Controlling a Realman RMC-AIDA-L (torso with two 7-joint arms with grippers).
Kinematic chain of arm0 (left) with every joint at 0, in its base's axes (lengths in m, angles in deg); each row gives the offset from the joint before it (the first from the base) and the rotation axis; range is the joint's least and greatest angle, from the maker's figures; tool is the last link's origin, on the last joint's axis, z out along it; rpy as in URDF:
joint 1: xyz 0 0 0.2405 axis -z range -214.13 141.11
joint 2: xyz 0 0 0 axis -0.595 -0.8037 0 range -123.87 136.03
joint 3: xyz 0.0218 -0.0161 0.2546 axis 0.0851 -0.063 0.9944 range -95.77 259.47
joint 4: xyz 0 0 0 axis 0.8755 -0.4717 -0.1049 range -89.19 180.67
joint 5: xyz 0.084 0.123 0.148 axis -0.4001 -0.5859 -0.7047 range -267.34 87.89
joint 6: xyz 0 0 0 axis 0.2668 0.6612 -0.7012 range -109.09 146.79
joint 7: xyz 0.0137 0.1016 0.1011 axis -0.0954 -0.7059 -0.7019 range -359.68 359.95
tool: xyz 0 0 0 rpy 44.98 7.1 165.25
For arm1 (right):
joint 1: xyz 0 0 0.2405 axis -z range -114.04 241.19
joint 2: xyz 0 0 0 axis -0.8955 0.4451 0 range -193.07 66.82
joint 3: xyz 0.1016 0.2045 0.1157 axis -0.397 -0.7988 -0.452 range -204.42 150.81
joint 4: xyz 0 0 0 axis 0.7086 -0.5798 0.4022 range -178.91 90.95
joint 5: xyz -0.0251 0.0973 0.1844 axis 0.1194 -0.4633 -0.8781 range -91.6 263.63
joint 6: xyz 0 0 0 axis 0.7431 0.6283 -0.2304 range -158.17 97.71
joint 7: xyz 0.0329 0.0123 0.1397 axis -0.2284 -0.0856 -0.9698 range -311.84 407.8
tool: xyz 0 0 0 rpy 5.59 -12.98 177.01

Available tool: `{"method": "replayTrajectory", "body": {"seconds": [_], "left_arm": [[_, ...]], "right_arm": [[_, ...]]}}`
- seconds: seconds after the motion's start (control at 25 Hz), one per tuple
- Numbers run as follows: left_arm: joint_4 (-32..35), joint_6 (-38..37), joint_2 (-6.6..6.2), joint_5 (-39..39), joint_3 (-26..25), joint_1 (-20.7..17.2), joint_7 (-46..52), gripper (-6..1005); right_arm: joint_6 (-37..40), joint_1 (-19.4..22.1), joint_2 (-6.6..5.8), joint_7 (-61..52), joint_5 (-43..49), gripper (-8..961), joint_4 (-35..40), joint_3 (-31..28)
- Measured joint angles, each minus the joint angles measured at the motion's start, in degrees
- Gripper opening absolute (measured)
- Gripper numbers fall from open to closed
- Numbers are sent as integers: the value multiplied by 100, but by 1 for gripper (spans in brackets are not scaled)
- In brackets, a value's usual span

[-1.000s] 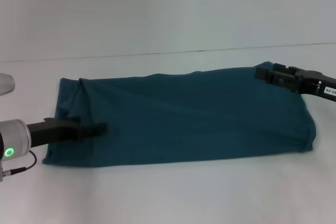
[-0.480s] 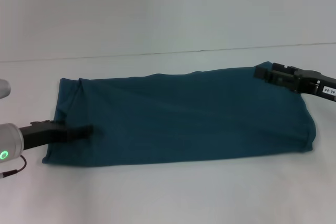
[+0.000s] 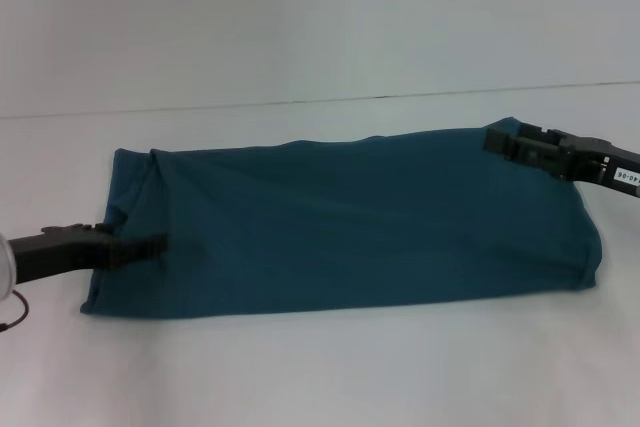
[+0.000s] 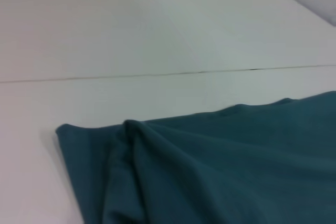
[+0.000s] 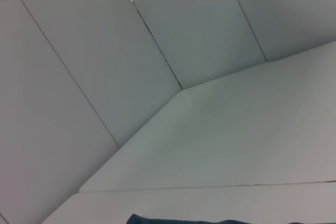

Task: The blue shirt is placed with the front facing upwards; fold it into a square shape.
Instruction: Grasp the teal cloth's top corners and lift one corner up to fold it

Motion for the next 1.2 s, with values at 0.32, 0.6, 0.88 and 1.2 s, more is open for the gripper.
{"method": "replayTrajectory", "body": {"seconds": [0.32,0.6,0.88,1.2], "left_arm": [[251,-459,0,-57,-13,-216,87,909],[123,-461,9,-140,23,-224,37,909],[12,-385,4,-272,42,-192,23,909],[-83,-303,1,-293,39,-189,-34,909]], "right_arm": [[-4,-4,2,7,27,929,0,0],[-7,23,2,11,36,928,0,2],[18,29,2,12,36,928,0,9],[35,28,1,0,15,928,0,9]]}}
